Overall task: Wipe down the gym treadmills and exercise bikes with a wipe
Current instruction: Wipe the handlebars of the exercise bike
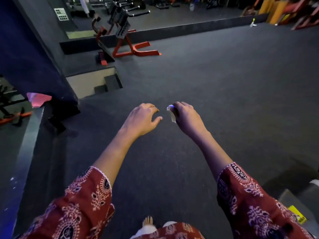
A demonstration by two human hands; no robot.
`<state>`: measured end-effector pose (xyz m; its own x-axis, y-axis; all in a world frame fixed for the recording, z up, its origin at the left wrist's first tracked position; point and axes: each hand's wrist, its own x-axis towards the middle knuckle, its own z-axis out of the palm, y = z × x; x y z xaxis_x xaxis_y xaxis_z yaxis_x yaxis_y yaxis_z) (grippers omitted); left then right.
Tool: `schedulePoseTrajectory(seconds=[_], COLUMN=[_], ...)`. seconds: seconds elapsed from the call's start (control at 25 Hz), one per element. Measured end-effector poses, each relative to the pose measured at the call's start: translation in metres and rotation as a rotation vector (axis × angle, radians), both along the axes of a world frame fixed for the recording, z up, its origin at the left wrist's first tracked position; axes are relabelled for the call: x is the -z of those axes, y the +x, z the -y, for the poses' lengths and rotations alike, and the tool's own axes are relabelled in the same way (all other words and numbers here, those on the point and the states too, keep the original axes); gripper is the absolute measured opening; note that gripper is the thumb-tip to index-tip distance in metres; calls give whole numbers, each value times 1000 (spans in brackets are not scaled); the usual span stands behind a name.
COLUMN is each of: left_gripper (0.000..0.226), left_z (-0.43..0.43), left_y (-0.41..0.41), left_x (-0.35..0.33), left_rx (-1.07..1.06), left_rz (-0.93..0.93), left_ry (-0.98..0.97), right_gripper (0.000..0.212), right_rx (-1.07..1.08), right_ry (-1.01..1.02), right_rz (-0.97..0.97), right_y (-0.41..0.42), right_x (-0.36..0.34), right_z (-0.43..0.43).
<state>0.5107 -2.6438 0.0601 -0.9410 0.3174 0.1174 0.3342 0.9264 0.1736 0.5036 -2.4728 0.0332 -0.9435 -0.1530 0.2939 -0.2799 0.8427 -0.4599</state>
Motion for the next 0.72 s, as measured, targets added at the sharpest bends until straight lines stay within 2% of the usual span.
schedulePoseTrajectory(seconds=[0.16,0.24,0.32,0.52,0.72], left_gripper=[44,43,43,42,42], left_z=[-11,-31,-59,-177,-349], left_y=[-113,-151,-183,-293,-396], left_x=[91,106,108,97,92], left_rx=[124,167,245,426,573], left_rz=[4,52,67,30,31], left_ry=[-145,-112,-117,-52,-51], right_gripper=[28,24,22,25,27], right_rx=[82,123,149,348,501], right_ry=[-50,-133,-128,-69,-72], right_rz=[-46,-36,-7,7,-39], right_y=[-97,-131,-155,-232,-313], right_x=[89,104,103,104,94], right_z=[-5,-23,-49,-164,-324])
